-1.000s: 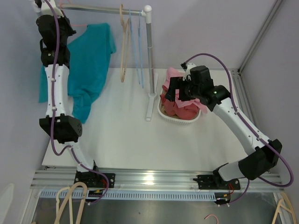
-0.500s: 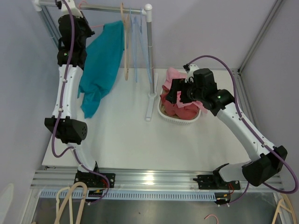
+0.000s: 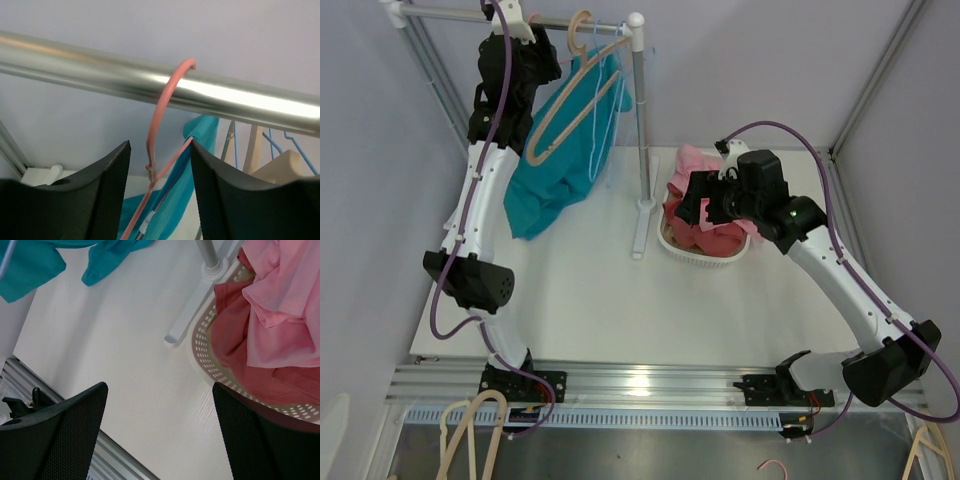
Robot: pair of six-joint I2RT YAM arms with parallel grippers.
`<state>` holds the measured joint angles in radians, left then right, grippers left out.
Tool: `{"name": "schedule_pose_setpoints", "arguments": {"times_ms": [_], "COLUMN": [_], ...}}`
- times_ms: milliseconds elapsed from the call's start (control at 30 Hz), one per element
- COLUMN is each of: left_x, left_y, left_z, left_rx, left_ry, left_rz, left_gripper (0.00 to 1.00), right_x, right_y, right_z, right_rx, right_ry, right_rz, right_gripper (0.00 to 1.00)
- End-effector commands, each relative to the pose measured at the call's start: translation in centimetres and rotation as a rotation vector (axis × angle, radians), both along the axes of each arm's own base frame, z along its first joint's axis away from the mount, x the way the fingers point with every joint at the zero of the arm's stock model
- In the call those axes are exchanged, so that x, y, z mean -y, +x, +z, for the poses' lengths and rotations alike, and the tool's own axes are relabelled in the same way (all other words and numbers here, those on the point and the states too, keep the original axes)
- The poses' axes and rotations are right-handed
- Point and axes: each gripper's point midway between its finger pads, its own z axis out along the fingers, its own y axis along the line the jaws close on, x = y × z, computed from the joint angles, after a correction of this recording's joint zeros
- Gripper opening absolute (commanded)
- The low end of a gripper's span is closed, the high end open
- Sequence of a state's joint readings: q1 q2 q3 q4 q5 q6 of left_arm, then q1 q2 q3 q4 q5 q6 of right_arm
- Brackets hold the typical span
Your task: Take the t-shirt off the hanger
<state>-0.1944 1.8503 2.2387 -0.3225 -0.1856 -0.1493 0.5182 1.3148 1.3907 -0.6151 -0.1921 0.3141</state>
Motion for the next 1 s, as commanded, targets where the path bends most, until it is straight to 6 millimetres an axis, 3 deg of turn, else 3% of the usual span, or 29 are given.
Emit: {"name": "schedule_pose_setpoints", "arguments": {"times_ms": [0, 100, 267, 433, 500, 667, 967], "left_x": [0.2, 0.2, -1.2, -1.7, -3.3, -3.9, -2.7], "left_y": [-1.9, -1.9, -1.7, -2.1, -2.2, -2.9, -3.0], "left_z": [3.5, 3.3, 2.1, 0.9, 0.6, 0.6, 0.8], "left_rx": [0.100, 0.103, 0.088, 0.067, 0.061, 0.072, 0.087], "left_ry": [0.064, 0.113, 0.138, 0.083, 0.076, 0.097, 0.074], "left_rz": [-0.042, -0.077, -0.136, -0.296, -0.301, -0.396, -0.526], "left_gripper": [0.57, 0.66, 0.69, 0.70, 0.70, 0.65, 0.64], "right_x": [-0.1, -0.1, -0.1, 0.0, 0.0, -0.1, 0.1], "right_y": [-0.6, -0.6, -0.7, -0.7, -0.7, -0.8, -1.0], "right_z": [1.6, 1.6, 1.6, 1.7, 1.6, 1.6, 1.7], "right_rx": [0.043, 0.043, 0.041, 0.046, 0.044, 0.041, 0.041], "right_ry": [0.035, 0.035, 0.037, 0.037, 0.036, 0.040, 0.040], "right_rz": [0.010, 0.008, 0.012, 0.010, 0.010, 0.012, 0.009], "right_gripper": [0.91, 0.91, 0.91, 0.92, 0.91, 0.91, 0.92]}}
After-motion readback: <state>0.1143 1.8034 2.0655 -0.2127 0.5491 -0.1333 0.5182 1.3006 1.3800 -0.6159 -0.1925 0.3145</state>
